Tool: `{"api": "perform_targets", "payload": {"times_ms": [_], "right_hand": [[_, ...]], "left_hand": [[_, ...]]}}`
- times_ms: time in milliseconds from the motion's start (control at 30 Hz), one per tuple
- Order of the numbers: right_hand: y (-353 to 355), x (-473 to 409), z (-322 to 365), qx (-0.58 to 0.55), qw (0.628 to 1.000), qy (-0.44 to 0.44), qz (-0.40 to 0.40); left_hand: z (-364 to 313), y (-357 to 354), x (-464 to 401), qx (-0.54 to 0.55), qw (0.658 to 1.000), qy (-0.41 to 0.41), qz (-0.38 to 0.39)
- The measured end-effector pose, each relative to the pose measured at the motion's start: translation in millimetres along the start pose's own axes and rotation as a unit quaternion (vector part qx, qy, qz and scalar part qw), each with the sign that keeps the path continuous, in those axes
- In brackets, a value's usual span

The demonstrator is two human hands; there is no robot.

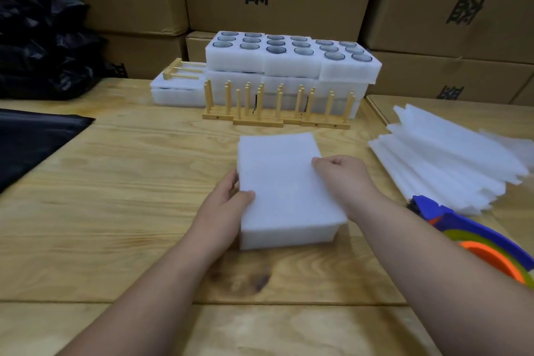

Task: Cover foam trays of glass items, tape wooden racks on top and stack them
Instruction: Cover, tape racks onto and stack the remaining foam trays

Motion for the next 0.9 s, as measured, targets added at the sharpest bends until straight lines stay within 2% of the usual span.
{"api": "perform_targets", "payload": {"times_ms": [67,133,233,300,400,467,533,600,733,800,900], "right_hand": [[2,-2,12,-0.014,1.000,0.003,0.023],[8,-2,39,-0.046,0.996,0.053,0.050],[25,3,89,-0.119,0.972,0.192,0.065],[35,13,112,-0.132,0.945,0.294,0.053],[36,27,110,-0.087,0.919,0.383,0.028],[29,33,88,0.031,0.907,0.420,0.024],[15,32,54,0.146,0.902,0.400,0.076],[6,30,21,0.161,0.919,0.337,0.130],[11,22,-5,-0.038,0.977,0.191,0.087],[5,19,-10,-0.121,0.979,0.128,0.105],[-8,12,-21,-0.185,0.972,0.065,0.128]], "left_hand": [[-10,5,-8,0.008,1.000,0.002,-0.011],[-33,18,-16,-0.010,0.998,-0.047,-0.050],[-80,35,-22,0.024,0.984,-0.155,-0.090],[-103,41,-25,0.052,0.977,-0.186,-0.092],[-104,42,-30,0.118,0.975,-0.170,-0.080],[-82,39,-28,0.111,0.980,-0.130,-0.103],[-49,28,-23,0.075,0.988,-0.075,-0.109],[-22,16,-16,0.070,0.992,-0.052,-0.096],[4,7,-4,0.102,0.990,-0.051,-0.079],[11,7,-2,0.099,0.991,-0.042,-0.076],[12,6,-2,0.046,0.995,-0.040,-0.075]]}}
Point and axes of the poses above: each hand's wrist, its own x-axis away from the middle knuckle, its own y-axis out of the back of the hand, z = x × y, the point moved 7 cm from there along -x, towards the middle knuckle, and after that the axes turned 6 degrees about -x, right-handed, at the moved point
